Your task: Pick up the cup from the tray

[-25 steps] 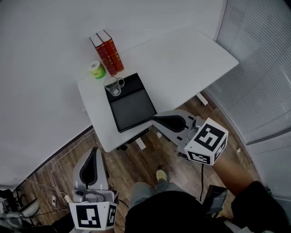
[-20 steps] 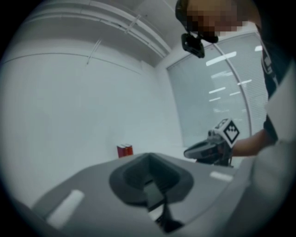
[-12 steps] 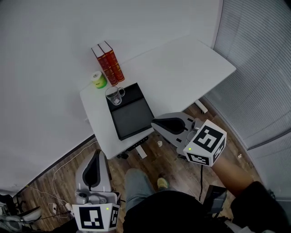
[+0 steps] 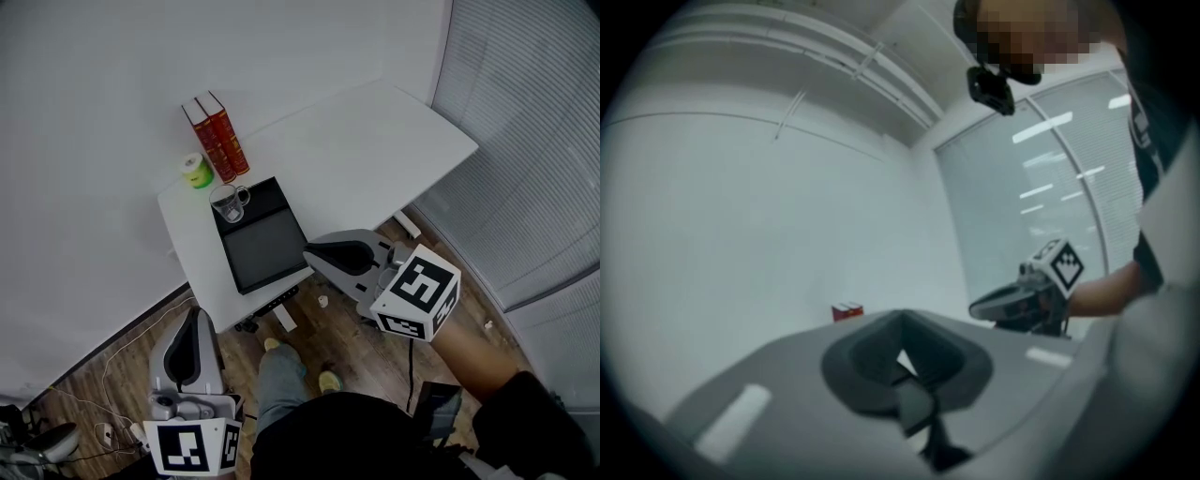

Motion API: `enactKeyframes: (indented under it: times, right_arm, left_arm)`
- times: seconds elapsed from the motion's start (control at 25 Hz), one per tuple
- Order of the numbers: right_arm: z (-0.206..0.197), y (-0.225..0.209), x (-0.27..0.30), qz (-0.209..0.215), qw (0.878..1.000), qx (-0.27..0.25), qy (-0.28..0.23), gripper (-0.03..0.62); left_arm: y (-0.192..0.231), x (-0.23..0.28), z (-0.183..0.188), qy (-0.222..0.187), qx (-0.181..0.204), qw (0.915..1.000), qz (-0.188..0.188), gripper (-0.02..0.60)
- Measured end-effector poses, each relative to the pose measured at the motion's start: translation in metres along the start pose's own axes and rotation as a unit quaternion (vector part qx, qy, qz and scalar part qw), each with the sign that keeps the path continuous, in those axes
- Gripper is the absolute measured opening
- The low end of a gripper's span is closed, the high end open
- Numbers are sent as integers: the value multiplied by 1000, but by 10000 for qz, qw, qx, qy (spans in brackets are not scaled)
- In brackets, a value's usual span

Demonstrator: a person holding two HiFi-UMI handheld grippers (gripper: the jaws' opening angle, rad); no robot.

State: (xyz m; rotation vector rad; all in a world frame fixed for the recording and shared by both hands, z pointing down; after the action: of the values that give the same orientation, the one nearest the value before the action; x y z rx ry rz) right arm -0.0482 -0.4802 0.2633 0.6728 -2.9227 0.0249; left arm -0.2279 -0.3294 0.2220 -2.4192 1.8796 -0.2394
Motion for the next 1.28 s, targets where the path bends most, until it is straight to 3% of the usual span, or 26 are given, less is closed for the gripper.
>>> enactKeyframes:
  times: [0.64,1.28]
  right_arm:
    - [0,-16,24,-70,10000,-8,48,6]
    - [-1,-34,88,-66,9997,-36,249,6]
  left_arm:
    - [19,22,-4,-23,-46,9999,-112,-3]
    - [79,61,-23,35,-182,9997,-175,-3]
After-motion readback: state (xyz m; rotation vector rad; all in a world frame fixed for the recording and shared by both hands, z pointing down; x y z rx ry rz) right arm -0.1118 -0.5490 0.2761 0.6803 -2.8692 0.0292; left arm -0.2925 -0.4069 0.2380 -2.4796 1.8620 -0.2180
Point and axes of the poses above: the fingertips, and each gripper's own axes: x forward along the fingers, y to its left, z out of its top, the point moved 7 cm from there along -x, backward along the fingers, and after that the axes turned 10 degrees about -z, right-handed, at the moved point
